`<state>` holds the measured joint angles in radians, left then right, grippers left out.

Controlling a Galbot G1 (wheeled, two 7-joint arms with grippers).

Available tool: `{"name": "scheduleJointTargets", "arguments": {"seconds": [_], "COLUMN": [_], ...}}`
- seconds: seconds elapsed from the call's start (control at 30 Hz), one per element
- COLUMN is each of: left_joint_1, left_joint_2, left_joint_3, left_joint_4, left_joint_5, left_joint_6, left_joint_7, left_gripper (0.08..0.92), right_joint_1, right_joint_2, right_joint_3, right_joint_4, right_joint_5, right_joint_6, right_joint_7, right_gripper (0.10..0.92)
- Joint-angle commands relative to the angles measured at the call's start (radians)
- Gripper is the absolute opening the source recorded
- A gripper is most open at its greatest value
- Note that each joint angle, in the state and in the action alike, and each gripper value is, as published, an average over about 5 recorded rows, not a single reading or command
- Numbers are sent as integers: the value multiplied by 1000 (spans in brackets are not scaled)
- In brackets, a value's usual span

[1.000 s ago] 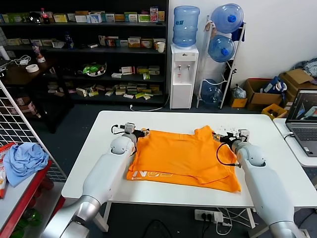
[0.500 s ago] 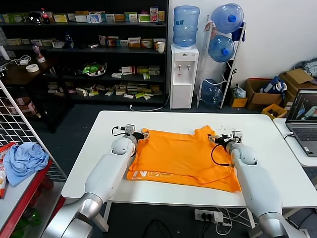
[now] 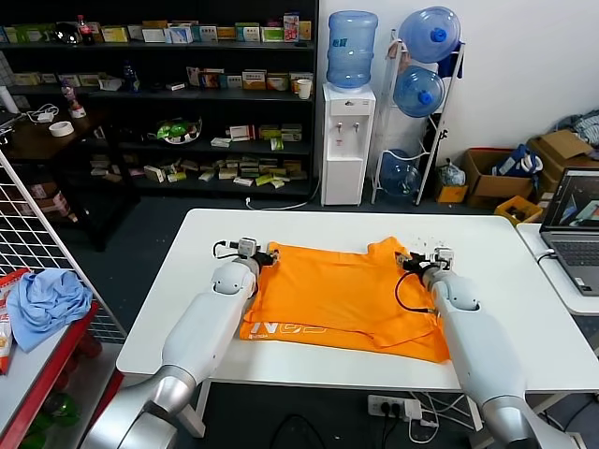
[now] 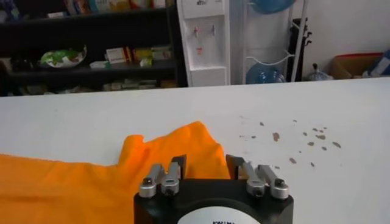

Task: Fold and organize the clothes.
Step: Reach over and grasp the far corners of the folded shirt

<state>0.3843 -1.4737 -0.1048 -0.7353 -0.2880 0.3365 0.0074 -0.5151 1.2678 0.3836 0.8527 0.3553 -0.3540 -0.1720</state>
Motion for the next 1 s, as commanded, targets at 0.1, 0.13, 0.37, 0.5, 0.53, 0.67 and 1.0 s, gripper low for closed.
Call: {"name": "scheduleJointTargets", "arguments": {"seconds": [0.1, 0.13, 0.37, 0.5, 0.53, 0.67, 1.0], "left_joint_1": [7, 9, 27, 36, 37, 42, 48], "left_joint_2": [3, 4, 4, 7, 7, 11, 18], "left_joint_3": [2, 4, 10, 12, 13, 16, 22], "left_joint_4": [-7, -10, -37, -50, -53, -61, -75], "left_joint_5": [5, 4, 3, 3, 3, 2, -3], "left_joint_6": [-3, -3, 5, 9, 10, 13, 16], "left_joint_7": [6, 7, 5, 3, 3, 3, 3], "left_gripper": [438, 404, 204, 111, 98, 92, 92], "right_joint_1": [9, 8, 2, -5, -6, -4, 19], "right_joint_2": [8, 8, 13, 15, 16, 20, 38], "right_joint_3": [-2, -1, 15, 17, 18, 19, 21], "right_joint_4": [-26, -26, -23, -23, -26, -38, -79], "right_joint_5": [-6, -6, 16, 19, 19, 18, -7], "right_joint_6": [7, 10, 62, 67, 66, 62, 44], "right_joint_7": [10, 13, 47, 49, 49, 49, 44], "right_gripper": [325, 299, 131, 176, 206, 319, 605]}}
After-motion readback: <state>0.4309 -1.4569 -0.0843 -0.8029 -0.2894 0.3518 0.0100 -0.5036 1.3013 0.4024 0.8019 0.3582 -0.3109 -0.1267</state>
